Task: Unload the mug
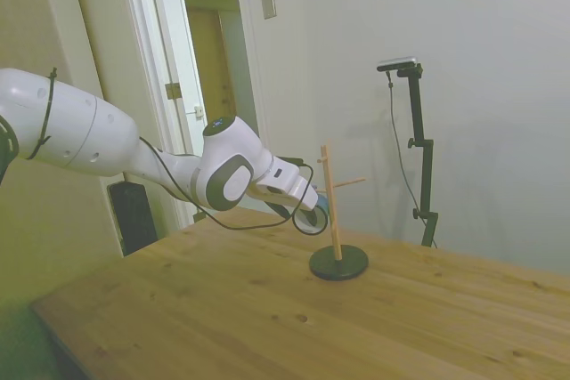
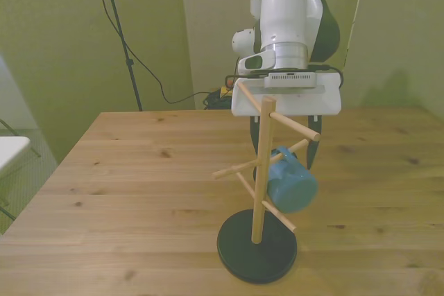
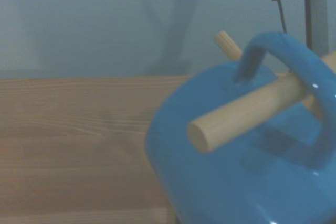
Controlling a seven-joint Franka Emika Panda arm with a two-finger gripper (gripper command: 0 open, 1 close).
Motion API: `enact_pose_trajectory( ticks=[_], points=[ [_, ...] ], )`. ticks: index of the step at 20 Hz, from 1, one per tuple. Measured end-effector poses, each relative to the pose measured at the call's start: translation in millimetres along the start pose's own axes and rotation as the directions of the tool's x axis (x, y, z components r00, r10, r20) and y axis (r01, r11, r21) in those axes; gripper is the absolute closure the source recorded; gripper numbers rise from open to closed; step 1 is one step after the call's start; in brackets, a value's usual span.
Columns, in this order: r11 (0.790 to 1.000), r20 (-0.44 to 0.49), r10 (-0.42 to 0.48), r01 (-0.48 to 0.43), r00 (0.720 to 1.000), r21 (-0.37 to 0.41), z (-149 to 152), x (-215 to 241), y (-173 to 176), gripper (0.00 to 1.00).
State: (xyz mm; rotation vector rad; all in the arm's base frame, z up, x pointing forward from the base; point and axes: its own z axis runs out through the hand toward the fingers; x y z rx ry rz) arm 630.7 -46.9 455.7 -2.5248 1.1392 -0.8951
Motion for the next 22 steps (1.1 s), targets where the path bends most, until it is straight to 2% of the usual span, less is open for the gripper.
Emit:
enact_pose_trajectory(
  ticks=[13,14,22],
  points=[
    [0.998,-0.051,-0.012,0.015,0.999,0.066,7.4,-0.8,-15.6,0.0],
    [0.998,-0.051,-0.014,0.017,0.999,0.067,7.5,-0.9,-16.0,1.0],
    [0.996,-0.031,-0.035,0.038,0.999,0.084,13.3,-2.3,-17.3,1.0]
  ],
)
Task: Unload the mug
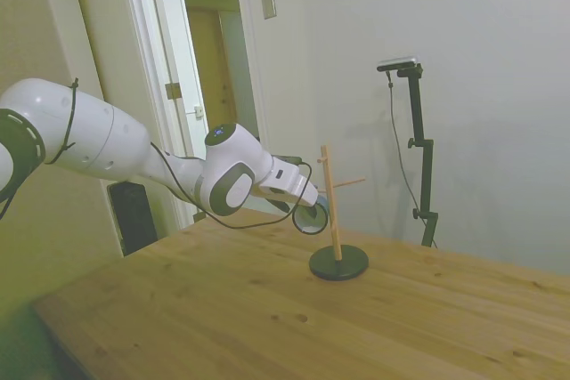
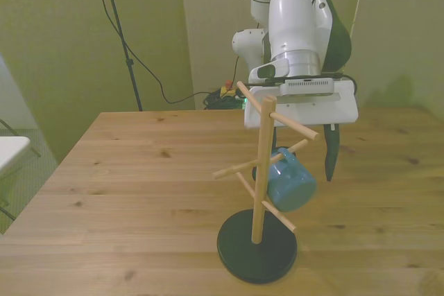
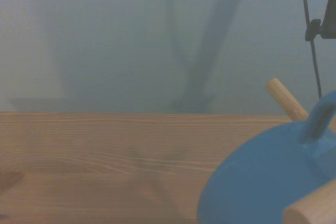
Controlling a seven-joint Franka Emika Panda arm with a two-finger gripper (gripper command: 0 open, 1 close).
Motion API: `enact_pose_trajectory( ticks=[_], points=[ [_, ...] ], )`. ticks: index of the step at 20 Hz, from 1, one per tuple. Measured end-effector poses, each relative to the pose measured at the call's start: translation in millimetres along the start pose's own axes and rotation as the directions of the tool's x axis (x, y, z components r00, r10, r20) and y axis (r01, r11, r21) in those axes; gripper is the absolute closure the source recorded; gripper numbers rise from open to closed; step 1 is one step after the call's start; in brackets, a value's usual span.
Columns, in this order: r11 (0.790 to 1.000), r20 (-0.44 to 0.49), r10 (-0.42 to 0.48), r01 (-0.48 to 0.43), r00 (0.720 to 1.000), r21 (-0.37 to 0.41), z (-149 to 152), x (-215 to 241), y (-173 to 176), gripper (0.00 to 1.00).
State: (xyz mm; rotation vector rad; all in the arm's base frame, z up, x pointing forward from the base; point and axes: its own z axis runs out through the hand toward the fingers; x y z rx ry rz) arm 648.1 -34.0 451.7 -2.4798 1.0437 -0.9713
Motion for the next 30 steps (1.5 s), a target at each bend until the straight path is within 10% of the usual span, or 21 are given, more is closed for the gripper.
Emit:
enact_pose_trajectory(
  ticks=[30],
  points=[
    [0.999,0.019,-0.038,0.038,0.999,0.011,1.0,-5.1,-1.0,1.0]
  ],
)
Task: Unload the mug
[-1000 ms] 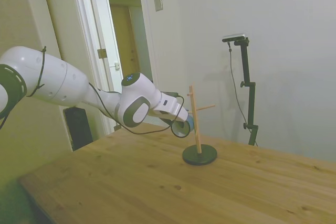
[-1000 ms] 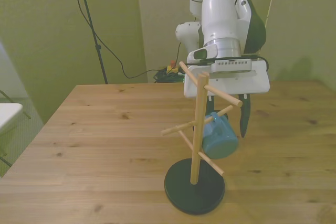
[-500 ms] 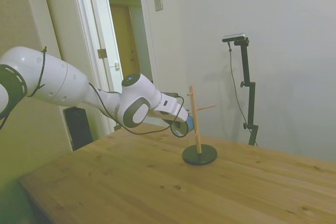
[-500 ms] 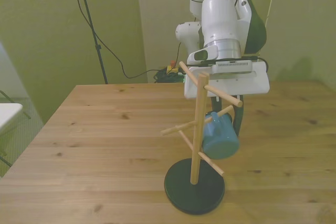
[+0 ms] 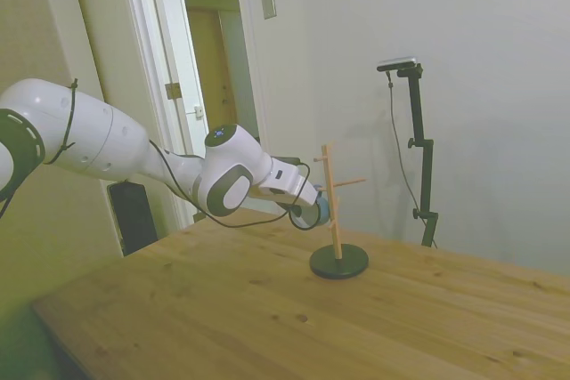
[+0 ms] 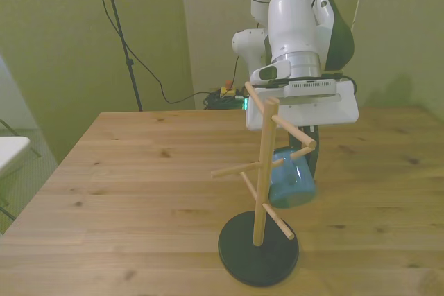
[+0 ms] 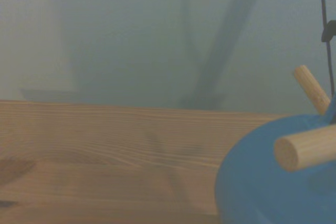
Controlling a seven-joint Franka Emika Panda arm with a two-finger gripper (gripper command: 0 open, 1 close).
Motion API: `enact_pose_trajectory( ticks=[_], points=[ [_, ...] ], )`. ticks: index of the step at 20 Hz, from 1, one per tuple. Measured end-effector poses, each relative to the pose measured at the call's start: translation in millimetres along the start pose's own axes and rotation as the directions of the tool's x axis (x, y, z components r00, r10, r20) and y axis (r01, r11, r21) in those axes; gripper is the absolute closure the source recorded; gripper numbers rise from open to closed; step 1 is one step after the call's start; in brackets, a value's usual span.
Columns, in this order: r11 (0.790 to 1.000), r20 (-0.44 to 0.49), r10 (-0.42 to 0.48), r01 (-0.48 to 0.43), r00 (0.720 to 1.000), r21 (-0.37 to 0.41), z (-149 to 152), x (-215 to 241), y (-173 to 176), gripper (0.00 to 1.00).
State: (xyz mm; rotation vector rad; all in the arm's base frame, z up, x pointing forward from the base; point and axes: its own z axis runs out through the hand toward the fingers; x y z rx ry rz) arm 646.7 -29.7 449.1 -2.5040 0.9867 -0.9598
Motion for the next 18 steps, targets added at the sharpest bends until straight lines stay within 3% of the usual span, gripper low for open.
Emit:
enact_pose_trajectory(
  ticks=[18],
  points=[
    [0.999,-0.011,-0.021,0.022,1.0,0.038,-32.0,-7.1,-17.4,1.0]
  ],
)
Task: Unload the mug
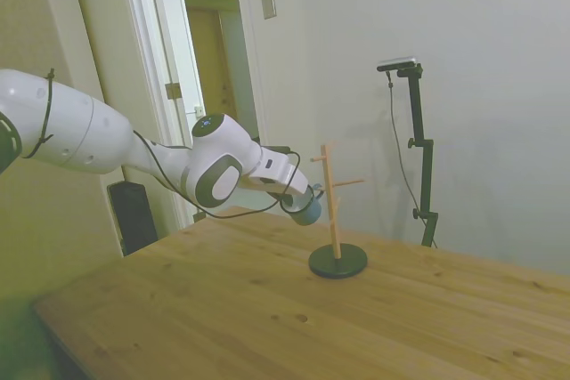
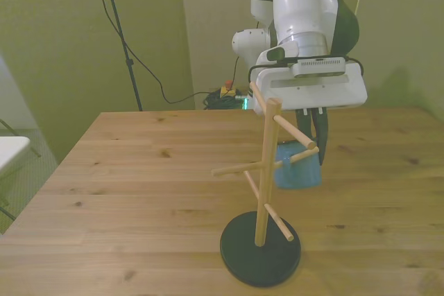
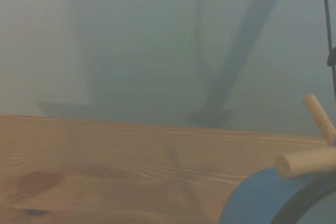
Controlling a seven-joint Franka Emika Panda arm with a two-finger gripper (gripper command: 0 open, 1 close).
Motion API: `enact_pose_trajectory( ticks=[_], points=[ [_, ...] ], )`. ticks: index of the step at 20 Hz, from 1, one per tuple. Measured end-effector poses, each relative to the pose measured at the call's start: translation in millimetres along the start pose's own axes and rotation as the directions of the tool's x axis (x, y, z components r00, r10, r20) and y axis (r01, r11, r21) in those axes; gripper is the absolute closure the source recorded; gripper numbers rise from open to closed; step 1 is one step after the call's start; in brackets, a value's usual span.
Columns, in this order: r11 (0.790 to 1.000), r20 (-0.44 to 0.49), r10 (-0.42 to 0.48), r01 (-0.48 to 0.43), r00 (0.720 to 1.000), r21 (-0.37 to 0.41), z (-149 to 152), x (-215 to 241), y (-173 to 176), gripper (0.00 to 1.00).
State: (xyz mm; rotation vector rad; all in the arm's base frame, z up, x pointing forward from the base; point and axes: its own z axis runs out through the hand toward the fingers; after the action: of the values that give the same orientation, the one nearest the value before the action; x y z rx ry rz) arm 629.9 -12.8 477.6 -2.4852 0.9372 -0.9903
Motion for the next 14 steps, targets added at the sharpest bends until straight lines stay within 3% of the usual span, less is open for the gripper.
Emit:
enact_pose_trajectory(
  ticks=[14],
  points=[
    [0.999,0.015,-0.042,0.042,0.999,0.034,-10.3,-18.6,-26.1,1.0]
  ],
)
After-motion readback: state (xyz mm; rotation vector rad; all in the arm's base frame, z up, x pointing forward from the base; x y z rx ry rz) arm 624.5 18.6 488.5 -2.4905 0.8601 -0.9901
